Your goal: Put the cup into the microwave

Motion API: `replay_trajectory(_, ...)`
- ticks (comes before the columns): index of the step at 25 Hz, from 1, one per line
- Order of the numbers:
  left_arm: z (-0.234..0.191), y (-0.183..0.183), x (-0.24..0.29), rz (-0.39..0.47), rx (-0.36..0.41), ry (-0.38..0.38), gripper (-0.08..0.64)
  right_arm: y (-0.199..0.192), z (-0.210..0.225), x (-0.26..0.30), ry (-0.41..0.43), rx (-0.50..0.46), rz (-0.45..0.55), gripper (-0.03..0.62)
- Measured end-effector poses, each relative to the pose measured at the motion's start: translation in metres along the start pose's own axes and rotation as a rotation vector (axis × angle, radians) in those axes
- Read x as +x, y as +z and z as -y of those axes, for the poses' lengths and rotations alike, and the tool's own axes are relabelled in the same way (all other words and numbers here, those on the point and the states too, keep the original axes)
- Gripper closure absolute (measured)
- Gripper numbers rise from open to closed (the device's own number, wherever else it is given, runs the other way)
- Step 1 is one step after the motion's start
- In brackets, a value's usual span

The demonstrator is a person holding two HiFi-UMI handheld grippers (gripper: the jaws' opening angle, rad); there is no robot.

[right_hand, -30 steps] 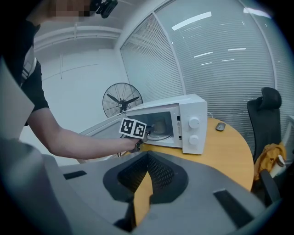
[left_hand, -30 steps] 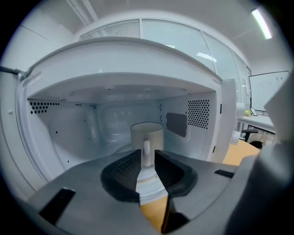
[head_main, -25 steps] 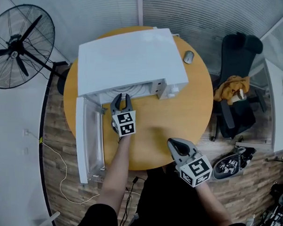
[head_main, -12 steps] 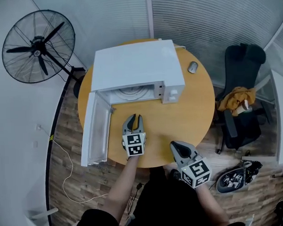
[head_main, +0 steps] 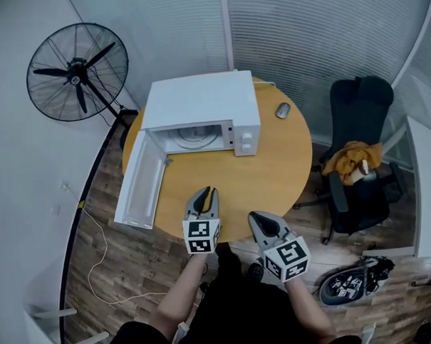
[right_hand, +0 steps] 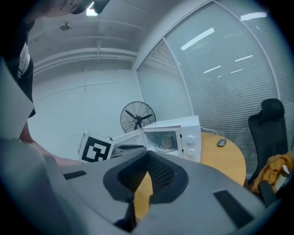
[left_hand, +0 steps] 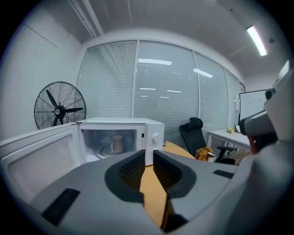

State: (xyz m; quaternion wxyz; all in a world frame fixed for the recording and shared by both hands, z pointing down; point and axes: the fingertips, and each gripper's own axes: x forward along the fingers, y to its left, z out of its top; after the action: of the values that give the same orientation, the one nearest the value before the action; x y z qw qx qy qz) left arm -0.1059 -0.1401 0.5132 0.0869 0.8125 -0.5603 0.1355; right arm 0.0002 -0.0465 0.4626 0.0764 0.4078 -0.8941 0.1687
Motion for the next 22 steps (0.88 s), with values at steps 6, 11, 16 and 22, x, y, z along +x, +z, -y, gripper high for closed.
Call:
replay_trajectory(6, 0.044, 0.028, -0.048, 0.074, 0.002, 0.002, 0.527, 0.000, 0.003, -0.037, 0.002, -0.016, 0.036, 0.583)
replay_trajectory(11, 0.079, 0.040, -0.086, 0.101, 0.031, -0.004, 0.540, -0.003, -0.005, -0.055, 0.025, -0.034, 0.047, 0.583)
replay_trajectory(16, 0.097, 0.050, -0.114, 0.142, -0.020, -0.021, 0.555, 0.005, -0.012, -0.065, 0.040, -0.061, 0.072, 0.583)
replay_trajectory(22, 0.101, 0.050, -0.133, 0.147, -0.067, -0.013, 0.560, 0.012, -0.020, -0.073, 0.074, -0.093, 0.090, 0.583)
